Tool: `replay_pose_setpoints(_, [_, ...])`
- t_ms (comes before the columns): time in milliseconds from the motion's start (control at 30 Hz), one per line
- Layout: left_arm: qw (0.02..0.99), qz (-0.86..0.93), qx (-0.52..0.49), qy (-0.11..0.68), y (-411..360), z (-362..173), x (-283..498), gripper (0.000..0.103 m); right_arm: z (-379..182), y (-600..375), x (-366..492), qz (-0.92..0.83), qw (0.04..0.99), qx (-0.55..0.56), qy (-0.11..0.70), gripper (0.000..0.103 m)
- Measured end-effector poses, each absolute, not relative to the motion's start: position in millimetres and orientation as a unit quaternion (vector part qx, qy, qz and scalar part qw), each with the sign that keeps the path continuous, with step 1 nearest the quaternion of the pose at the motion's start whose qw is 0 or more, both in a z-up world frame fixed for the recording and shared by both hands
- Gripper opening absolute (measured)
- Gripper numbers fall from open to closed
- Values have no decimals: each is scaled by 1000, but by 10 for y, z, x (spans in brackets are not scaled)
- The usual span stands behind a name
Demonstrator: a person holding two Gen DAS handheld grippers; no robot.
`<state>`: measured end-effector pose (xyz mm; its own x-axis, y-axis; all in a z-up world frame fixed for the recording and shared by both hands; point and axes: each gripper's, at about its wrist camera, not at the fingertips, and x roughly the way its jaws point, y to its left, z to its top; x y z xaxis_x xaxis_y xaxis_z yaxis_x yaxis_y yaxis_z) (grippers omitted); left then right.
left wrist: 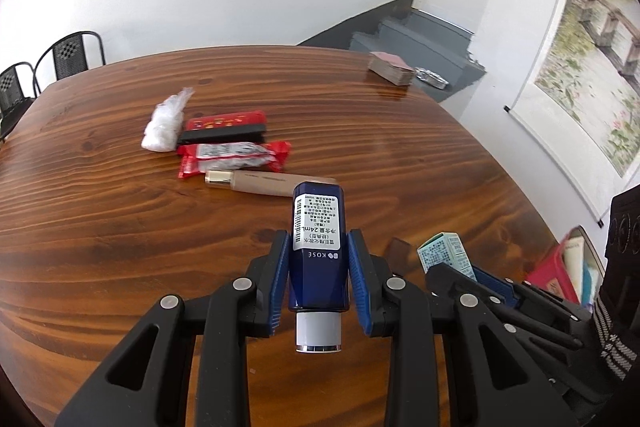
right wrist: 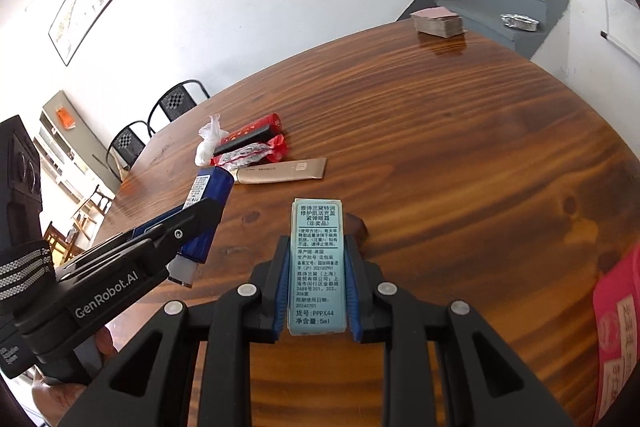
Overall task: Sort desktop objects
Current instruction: 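Carry the blue tube and medicine box over the tin box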
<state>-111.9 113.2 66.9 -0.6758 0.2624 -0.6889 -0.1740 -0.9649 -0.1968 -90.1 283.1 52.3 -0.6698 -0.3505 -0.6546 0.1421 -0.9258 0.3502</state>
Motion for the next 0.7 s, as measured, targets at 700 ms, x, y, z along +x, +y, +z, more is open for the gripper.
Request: replay_pose_setpoints(700, [235,897,-373,-3,2319,789,-334,32,858,4006,404,-941,20,288,-177,27])
